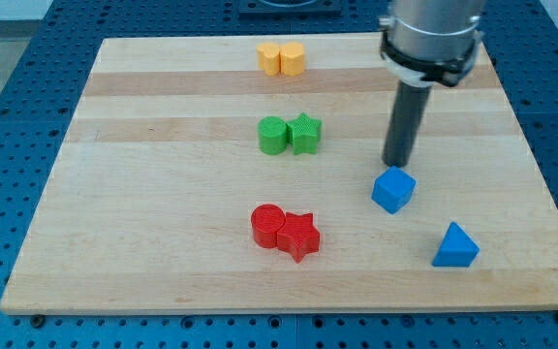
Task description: Place the blue cube diagonally towards the bottom right of the green star
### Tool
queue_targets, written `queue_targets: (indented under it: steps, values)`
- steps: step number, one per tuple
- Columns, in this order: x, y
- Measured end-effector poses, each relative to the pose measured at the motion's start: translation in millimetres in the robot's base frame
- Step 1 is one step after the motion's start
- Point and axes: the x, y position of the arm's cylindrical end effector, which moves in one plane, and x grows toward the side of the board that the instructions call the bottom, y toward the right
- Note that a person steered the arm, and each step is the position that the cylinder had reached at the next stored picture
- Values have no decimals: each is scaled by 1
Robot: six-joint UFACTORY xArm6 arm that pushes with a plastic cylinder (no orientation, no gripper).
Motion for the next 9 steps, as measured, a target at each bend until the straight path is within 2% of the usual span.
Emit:
queue_targets:
  steps: [2,4,5,6,8,9]
  values:
    - [29,67]
    - [74,67]
    - [80,41]
    - [71,3]
    - [3,-36]
    - [0,-38]
